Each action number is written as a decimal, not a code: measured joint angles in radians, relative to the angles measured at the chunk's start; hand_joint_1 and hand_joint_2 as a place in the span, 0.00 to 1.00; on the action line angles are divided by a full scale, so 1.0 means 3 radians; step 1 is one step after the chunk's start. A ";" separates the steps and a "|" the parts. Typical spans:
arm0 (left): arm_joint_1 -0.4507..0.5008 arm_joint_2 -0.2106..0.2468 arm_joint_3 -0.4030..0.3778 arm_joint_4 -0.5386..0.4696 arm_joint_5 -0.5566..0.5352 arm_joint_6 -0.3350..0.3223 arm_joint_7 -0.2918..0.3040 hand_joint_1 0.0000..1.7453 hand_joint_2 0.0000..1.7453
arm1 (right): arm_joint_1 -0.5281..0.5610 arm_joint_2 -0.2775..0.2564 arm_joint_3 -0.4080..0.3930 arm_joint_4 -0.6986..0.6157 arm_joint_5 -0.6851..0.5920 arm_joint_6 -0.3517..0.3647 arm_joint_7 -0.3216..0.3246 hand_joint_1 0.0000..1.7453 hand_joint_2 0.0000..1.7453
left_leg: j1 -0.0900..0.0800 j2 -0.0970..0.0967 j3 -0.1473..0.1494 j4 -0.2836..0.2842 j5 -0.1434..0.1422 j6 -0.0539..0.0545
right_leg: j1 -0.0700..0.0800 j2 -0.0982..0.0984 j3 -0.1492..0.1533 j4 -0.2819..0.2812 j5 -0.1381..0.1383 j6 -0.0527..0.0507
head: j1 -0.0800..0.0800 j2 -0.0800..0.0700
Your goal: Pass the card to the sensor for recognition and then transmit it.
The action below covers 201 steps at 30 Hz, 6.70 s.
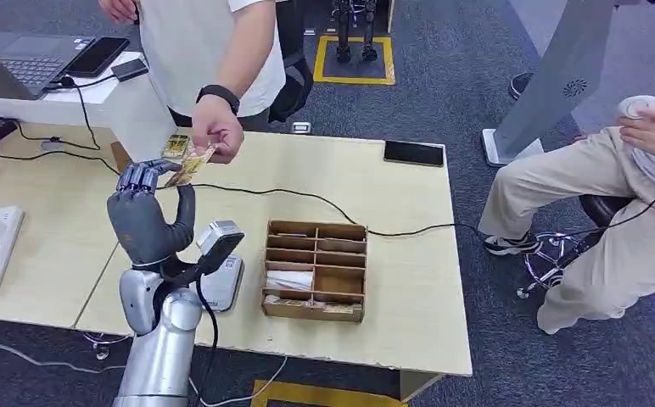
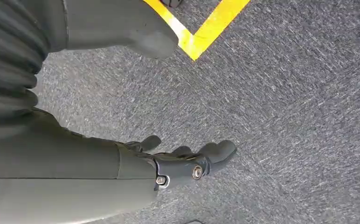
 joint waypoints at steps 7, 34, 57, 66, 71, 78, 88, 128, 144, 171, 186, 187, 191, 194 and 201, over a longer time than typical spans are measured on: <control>0.0000 0.0000 0.0000 0.0000 0.0146 0.0000 -0.0137 1.00 1.00 | 0.0000 0.0000 0.0000 0.0000 0.0000 -0.0001 0.0000 0.00 1.00 | 0.0000 -0.0001 0.0000 0.0000 0.0000 0.0000 | 0.0000 0.0000 0.0000 0.0000 0.0000 0.0000 | 0.0000 0.0001; 0.0151 0.0004 0.0008 -0.0146 -0.0040 0.0001 -0.0240 1.00 1.00 | 0.0046 0.0013 -0.0005 -0.0121 -0.0062 0.0013 0.0022 0.00 1.00 | 0.0000 -0.0003 -0.0004 0.0000 0.0000 0.0000 | 0.0000 -0.0002 0.0001 0.0000 0.0000 0.0000 | 0.0000 0.0001; 0.0476 0.0045 0.0037 0.0343 -0.0469 0.0001 -0.0173 1.00 1.00 | 0.0133 0.0094 -0.0034 -0.0458 -0.0062 0.0084 0.0088 0.00 1.00 | 0.0000 -0.0004 -0.0005 0.0000 0.0000 0.0000 | 0.0000 -0.0002 0.0000 0.0000 0.0000 0.0001 | 0.0000 0.0001; 0.0506 0.0048 0.0046 0.0605 -0.0454 0.0001 -0.0149 1.00 1.00 | 0.0133 0.0097 -0.0064 -0.0472 -0.0052 0.0089 0.0064 0.00 1.00 | 0.0000 -0.0004 -0.0005 0.0000 0.0000 0.0000 | 0.0000 -0.0002 -0.0001 0.0000 -0.0001 0.0001 | 0.0000 0.0001; 0.0524 0.0053 0.0046 0.0766 -0.0426 0.0003 -0.0038 1.00 1.00 | 0.0135 0.0098 -0.0080 -0.0476 -0.0053 0.0078 0.0066 0.00 1.00 | 0.0000 -0.0004 -0.0004 0.0000 0.0000 0.0000 | 0.0000 -0.0002 -0.0001 0.0000 0.0000 0.0001 | 0.0000 0.0001; 0.0543 0.0058 0.0046 0.0977 -0.0491 0.0003 0.0098 1.00 1.00 | 0.0138 0.0125 -0.0089 -0.0514 -0.0052 0.0136 0.0076 0.00 1.00 | 0.0000 -0.0004 -0.0004 0.0000 0.0000 0.0000 | 0.0000 -0.0002 -0.0001 0.0000 -0.0001 0.0001 | 0.0000 0.0001; 0.0553 0.0064 0.0043 0.1132 -0.0587 0.0003 0.0324 1.00 1.00 | 0.0142 0.0153 -0.0113 -0.0572 -0.0001 0.0166 0.0088 0.00 1.00 | 0.0000 -0.0004 -0.0004 0.0000 0.0000 0.0000 | 0.0000 -0.0002 -0.0001 0.0000 0.0000 0.0001 | 0.0000 0.0001; 0.0404 0.0261 -0.0717 0.2060 -0.0133 -0.0042 0.0740 1.00 1.00 | 0.0137 0.0161 -0.0210 -0.0581 0.0122 0.0267 0.0080 0.00 1.00 | -0.0001 -0.0006 0.0003 0.0000 0.0000 0.0000 | -0.0001 -0.0006 0.0008 0.0000 0.0000 0.0001 | 0.0000 0.0001; 0.0379 0.0361 -0.0966 0.2048 0.0376 0.0015 0.0699 1.00 1.00 | 0.0134 0.0160 -0.0243 -0.0559 0.0127 0.0239 0.0070 0.00 1.00 | -0.0001 -0.0007 0.0010 0.0000 0.0000 0.0000 | -0.0001 -0.0007 0.0016 0.0000 0.0000 0.0001 | 0.0000 0.0001; 0.0265 0.0299 -0.0951 0.0870 0.1266 0.0009 0.0595 1.00 1.00 | 0.0099 0.0161 -0.0249 -0.0532 0.0301 0.0174 0.0076 0.00 1.00 | -0.0001 -0.0006 0.0003 0.0000 0.0001 0.0001 | 0.0000 -0.0006 0.0006 0.0000 0.0000 0.0000 | -0.0001 0.0001; -0.0316 0.0333 -0.0951 0.0872 0.0797 0.0005 0.0856 0.00 1.00 | 0.0023 0.0076 -0.0243 -0.0271 0.0356 0.0062 -0.0036 0.00 1.00 | -0.0001 -0.0006 0.0002 0.0001 0.0001 0.0001 | 0.0000 -0.0004 0.0005 0.0000 0.0000 0.0000 | 0.0000 0.0001; -0.0322 0.0332 -0.0951 0.0872 0.0772 0.0005 0.0843 0.00 1.00 | 0.0022 0.0072 -0.0240 -0.0259 0.0355 0.0058 -0.0046 0.00 1.00 | -0.0001 -0.0006 0.0002 0.0001 0.0001 0.0001 | 0.0000 -0.0004 0.0005 0.0000 0.0000 0.0000 | -0.0001 0.0001; -0.0325 0.0303 -0.0950 0.0872 0.0750 0.0005 0.0769 0.00 1.00 | 0.0019 0.0057 -0.0238 -0.0228 0.0343 0.0055 -0.0052 0.00 1.00 | -0.0001 -0.0006 0.0001 0.0001 0.0001 0.0001 | 0.0000 -0.0004 0.0005 0.0000 0.0000 0.0000 | -0.0001 0.0001; -0.0321 0.0294 -0.0950 0.0871 0.0915 0.0001 0.0666 0.00 1.00 | 0.0019 0.0052 -0.0237 -0.0219 0.0336 0.0052 -0.0053 0.00 1.00 | -0.0001 -0.0005 0.0001 0.0001 0.0000 0.0001 | 0.0000 -0.0004 0.0005 0.0000 0.0000 0.0000 | 0.0000 0.0001; -0.0058 0.0420 -0.1203 0.0479 0.1873 -0.0423 0.0272 0.00 1.00 | 0.0038 0.0050 -0.0237 -0.0215 0.0279 0.0062 -0.0055 0.00 1.00 | 0.0000 -0.0005 0.0000 0.0000 0.0000 0.0001 | 0.0000 -0.0002 0.0003 0.0000 0.0000 0.0000 | 0.0000 0.0000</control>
